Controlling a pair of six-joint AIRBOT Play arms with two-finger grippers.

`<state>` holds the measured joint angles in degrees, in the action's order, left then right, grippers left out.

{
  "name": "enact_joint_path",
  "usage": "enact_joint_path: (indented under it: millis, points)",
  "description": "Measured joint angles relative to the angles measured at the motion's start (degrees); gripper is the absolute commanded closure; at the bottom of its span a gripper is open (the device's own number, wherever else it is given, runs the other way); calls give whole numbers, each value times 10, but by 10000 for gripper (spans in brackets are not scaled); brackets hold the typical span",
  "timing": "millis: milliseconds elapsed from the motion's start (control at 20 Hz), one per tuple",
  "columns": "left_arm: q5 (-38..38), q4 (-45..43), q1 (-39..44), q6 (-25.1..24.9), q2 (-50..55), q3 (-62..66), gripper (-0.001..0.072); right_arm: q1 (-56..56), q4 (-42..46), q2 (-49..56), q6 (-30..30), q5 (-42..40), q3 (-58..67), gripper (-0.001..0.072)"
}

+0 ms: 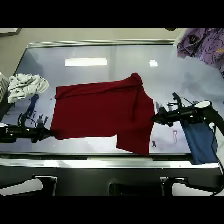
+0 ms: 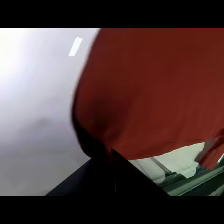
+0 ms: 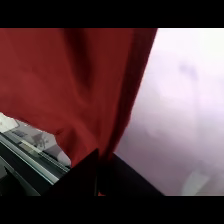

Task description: Fold the clothes and pants, and hang the long-sleeved shirts on hangers.

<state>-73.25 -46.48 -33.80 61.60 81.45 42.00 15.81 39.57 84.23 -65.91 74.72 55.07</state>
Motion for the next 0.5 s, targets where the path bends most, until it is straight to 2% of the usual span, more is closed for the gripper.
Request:
enact_joint_path:
  millis: [250,400,500]
  points:
    - [-8,37,38,17,-14,132,695,-10,-17,-50,-14,-34,69,686]
    - [-10,35,72,52,-19,297,695,-45,7,-67,-41,-58,198,686]
    - [-14,2,93,84,-21,431,695,-68,44,-73,-73,-73,304,685]
